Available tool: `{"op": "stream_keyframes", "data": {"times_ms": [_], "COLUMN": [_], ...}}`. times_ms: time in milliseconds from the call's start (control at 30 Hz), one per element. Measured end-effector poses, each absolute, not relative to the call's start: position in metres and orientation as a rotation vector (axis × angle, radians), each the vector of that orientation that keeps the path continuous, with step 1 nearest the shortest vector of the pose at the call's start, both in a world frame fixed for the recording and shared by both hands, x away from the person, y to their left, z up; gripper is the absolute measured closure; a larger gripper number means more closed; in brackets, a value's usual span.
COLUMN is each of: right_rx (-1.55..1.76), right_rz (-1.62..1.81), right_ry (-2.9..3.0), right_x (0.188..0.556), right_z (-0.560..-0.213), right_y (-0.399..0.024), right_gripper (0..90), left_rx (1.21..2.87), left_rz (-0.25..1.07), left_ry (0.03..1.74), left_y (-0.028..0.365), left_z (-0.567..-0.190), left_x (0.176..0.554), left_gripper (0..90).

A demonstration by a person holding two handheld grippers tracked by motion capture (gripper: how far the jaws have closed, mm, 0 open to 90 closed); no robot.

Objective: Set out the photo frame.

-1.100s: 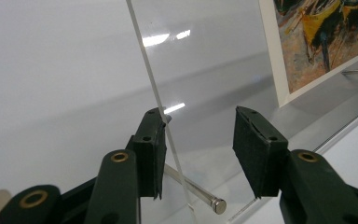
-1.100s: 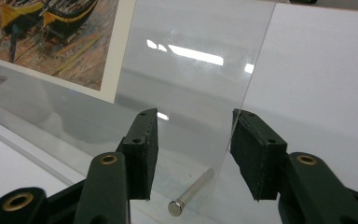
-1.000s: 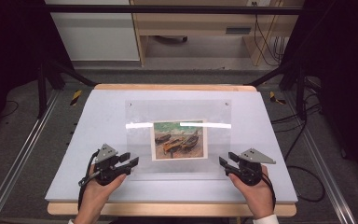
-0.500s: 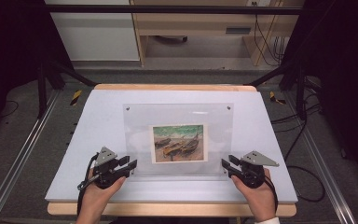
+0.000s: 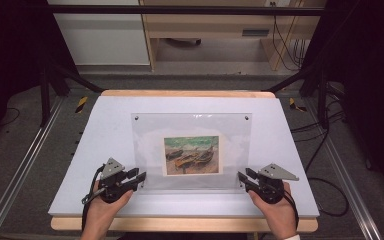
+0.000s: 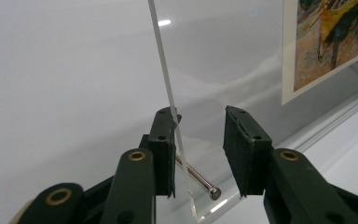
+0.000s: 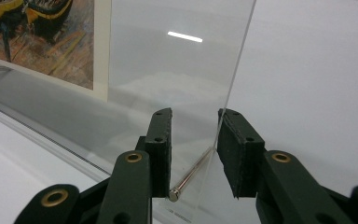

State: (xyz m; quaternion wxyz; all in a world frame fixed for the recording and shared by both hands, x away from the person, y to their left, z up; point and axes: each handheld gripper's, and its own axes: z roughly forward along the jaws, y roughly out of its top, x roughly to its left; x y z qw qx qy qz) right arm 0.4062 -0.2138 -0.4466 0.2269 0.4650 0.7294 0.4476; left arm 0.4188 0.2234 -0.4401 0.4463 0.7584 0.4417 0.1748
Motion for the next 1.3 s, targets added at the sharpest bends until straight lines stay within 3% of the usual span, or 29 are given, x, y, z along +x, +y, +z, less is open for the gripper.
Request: {"op": "stream_keyframes", "data": {"times_ms": [1300], "right_rx": [1.26], "right_rz": [1.195], "right_ry": [2.048], "right_x": [0.395], "right_z": [-0.449], "right_y": [-0.214], "right_gripper": [68.5], "left_rx": [1.934], "left_rz": [0.455], "left_ry": [1.069], "left_y": [0.223], "left_z": [-0.441], "left_x": [0.41], "left_gripper": [65.7]}}
